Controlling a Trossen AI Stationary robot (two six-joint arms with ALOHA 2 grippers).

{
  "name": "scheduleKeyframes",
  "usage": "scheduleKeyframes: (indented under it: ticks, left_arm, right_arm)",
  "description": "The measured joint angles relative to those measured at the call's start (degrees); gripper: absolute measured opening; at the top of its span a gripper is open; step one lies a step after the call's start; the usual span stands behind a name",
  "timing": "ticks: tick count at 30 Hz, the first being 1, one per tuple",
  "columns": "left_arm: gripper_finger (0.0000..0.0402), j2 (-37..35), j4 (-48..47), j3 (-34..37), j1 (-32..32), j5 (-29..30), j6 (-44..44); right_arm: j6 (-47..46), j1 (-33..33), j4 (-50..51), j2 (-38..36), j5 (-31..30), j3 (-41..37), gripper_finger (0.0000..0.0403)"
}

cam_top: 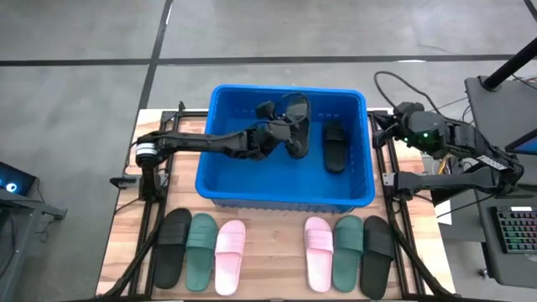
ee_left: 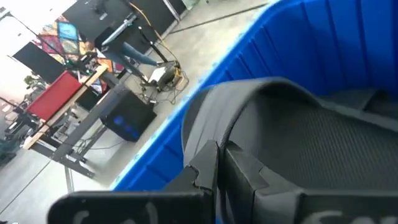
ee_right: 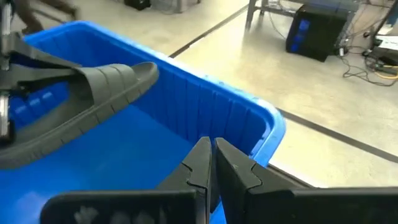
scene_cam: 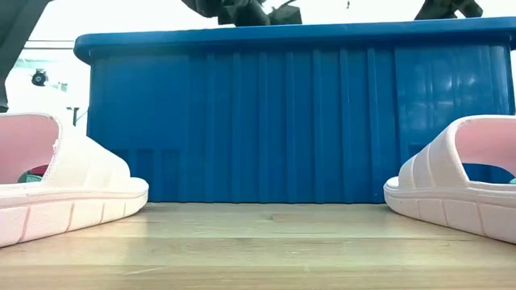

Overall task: Pick and place slides into bin
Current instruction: Put the middle black slide into the blue bin

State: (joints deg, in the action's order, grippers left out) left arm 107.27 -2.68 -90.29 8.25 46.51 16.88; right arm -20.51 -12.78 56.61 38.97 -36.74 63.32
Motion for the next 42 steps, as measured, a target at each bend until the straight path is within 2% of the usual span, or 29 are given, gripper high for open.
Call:
scheduleKeyframes:
  ticks: [13,28,31,42]
  left_arm:
    - [0.0,5.3,6.0,-0.35,-0.07,0.07,-1.31]
    - [0.0,14.9,3.62,-10.56,-0.22,0.4,5.94]
    - [0.0,16.72,0.16,-12.22,-0.22,2.95,6.08]
    - [0.0,18.62,-1.37,-12.45,-0.48,2.44,5.97]
  right_arm:
    - [1.06,0.0,0.12,-0.25,-0.98,0.69,0.0013]
    - [1.04,0.0,0.12,-0.25,-0.89,0.58,0.0013]
    - [1.04,0.0,0.13,-0.25,-0.89,0.56,0.0013]
    - [1.04,0.0,0.14,-0.25,-0.87,0.43,0.0013]
